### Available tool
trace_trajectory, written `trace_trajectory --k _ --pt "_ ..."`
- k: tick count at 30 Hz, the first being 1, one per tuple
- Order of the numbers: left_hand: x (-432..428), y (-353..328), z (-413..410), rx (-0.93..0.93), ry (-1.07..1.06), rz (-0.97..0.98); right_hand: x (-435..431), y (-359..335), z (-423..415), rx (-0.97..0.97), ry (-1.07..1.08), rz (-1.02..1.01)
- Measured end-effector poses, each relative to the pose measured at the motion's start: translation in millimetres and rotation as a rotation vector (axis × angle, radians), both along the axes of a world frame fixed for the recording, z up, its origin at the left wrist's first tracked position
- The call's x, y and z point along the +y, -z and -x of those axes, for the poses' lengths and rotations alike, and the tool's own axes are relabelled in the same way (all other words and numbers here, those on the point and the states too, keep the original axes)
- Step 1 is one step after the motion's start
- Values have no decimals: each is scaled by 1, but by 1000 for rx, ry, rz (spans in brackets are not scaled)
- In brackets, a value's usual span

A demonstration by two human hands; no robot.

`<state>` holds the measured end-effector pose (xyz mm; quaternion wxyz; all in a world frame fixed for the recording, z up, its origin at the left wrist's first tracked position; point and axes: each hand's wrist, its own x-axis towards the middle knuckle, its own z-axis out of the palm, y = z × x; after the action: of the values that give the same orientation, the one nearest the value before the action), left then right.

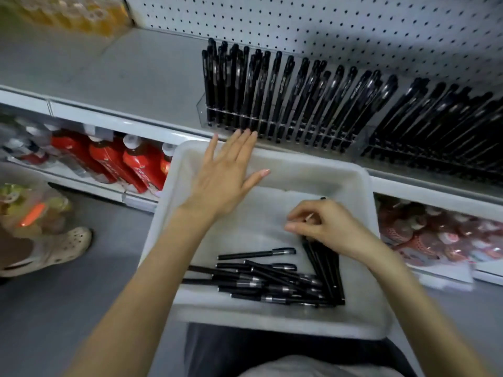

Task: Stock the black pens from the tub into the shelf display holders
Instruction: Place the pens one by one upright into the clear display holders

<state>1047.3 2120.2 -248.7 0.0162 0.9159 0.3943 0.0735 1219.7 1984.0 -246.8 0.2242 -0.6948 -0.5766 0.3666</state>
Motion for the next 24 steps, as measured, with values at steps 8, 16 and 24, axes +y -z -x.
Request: trace_trajectory --k 8,16,24 --pt "-95 -26 72 -194 -87 347 -39 33 21 8 -93 250" --pt "-172 8 82 -23 -101 175 -43 44 28 -52 -159 257" --pt "-173 16 80 -57 -183 105 -46 48 33 -69 -164 204"
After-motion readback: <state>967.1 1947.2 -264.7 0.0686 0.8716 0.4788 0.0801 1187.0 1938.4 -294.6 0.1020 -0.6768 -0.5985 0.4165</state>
